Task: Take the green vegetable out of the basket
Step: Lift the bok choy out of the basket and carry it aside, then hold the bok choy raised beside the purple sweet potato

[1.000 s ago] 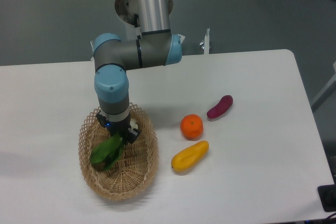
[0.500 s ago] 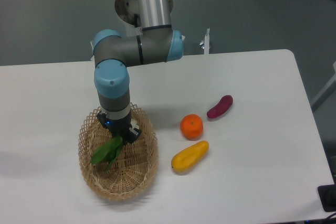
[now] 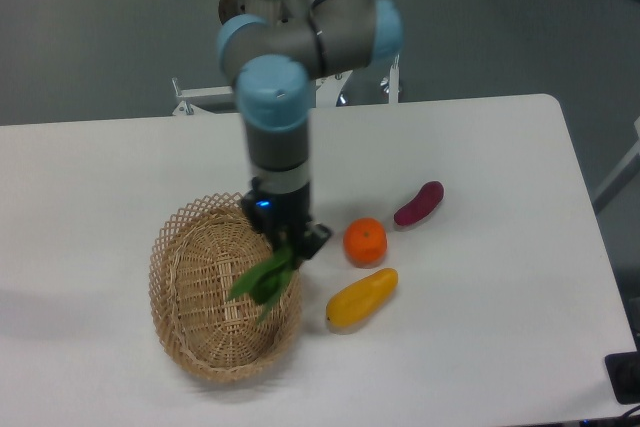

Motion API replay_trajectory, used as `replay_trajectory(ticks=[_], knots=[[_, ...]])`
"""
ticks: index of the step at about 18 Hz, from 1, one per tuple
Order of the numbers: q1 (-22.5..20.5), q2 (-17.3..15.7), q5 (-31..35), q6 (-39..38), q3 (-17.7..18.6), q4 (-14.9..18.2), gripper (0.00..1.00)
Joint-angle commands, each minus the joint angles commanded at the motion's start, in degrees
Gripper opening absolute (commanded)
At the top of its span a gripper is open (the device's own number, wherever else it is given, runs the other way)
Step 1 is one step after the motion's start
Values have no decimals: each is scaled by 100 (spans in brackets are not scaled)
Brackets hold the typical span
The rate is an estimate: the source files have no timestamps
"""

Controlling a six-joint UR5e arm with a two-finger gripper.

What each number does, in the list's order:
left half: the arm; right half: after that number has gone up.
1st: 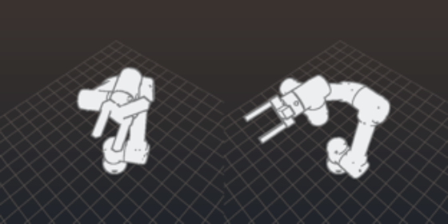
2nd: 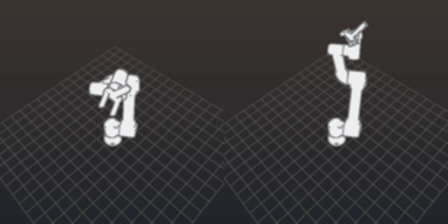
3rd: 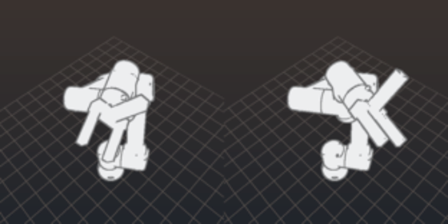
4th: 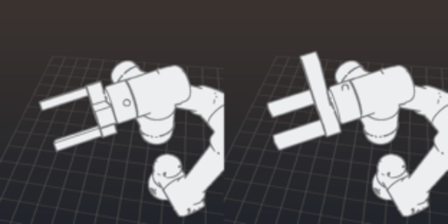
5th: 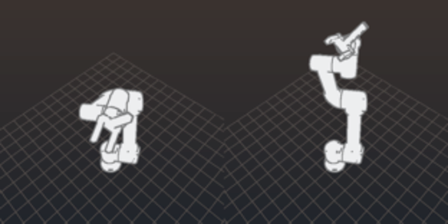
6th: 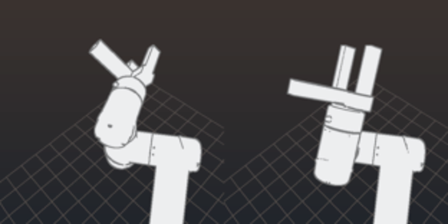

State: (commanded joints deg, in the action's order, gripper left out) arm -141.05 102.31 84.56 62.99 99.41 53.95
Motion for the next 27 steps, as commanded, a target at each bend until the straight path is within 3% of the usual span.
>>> replay_trajectory(ticks=[4,7,11,27], knots=[[-729,8,-62,729,-422,546,38],[-1266,114,-123,1451,-677,669,38],[-1741,132,-159,2242,-739,705,38],[-1777,140,-176,2349,-766,749,38]])
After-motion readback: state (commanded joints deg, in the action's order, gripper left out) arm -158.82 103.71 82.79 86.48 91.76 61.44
